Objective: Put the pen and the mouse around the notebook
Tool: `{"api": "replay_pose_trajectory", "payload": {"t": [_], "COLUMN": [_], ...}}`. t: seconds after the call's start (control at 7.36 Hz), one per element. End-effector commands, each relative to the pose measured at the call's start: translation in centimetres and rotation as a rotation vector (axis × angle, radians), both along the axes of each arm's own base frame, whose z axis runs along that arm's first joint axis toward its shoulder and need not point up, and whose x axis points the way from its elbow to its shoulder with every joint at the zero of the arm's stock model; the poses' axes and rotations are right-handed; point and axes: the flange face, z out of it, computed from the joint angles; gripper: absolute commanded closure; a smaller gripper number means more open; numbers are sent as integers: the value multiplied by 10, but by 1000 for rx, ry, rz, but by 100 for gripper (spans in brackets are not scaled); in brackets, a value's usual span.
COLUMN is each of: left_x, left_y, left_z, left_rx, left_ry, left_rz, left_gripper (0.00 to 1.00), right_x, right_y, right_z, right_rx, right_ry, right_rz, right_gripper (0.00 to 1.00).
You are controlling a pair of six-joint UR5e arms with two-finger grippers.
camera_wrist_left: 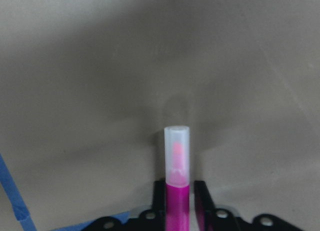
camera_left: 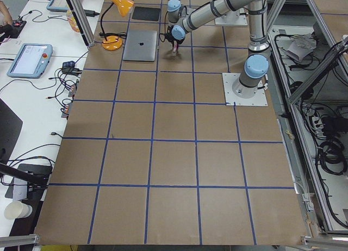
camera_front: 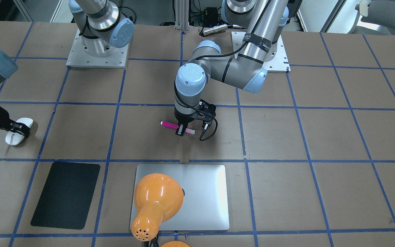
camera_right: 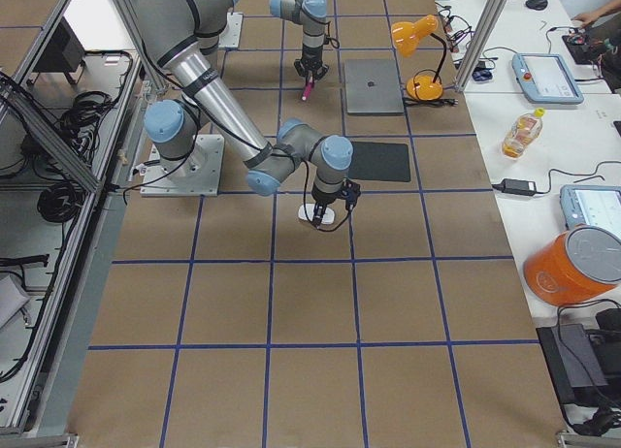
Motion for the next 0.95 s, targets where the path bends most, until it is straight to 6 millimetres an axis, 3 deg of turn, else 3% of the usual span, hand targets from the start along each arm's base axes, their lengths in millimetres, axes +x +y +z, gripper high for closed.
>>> {"api": "replay_pose_trajectory", "payload": {"t": [0.0, 0.14, 0.27, 0.41, 0.54, 0.68, 0.81], "left_x": [22, 39, 54, 80, 126, 159, 178], "left_y": [-27, -50, -57, -60, -69, -67, -60], "left_z": [23, 46, 79, 123, 175, 226, 266], "left_rx": [-26, -26, -13, -21, 3, 39, 0], "left_ry": [9, 37, 67, 89, 102, 124, 132], "left_rz": [7, -142, -316, -501, -616, -788, -1015], "left_gripper": [0, 0, 0, 0, 0, 0, 0], "right_x": [-1, 1, 14, 31, 51, 71, 90], "right_y": [-13, -26, -36, -55, -78, -106, -134], "right_z": [40, 45, 41, 54, 60, 56, 55], "right_rx": [-63, -83, -93, -132, -158, -171, -185], "right_ry": [46, 45, 28, 27, 24, 16, 19], "right_rz": [9, 25, 44, 84, 132, 175, 216], "right_gripper": [58, 58, 58, 58, 58, 58, 57]}}
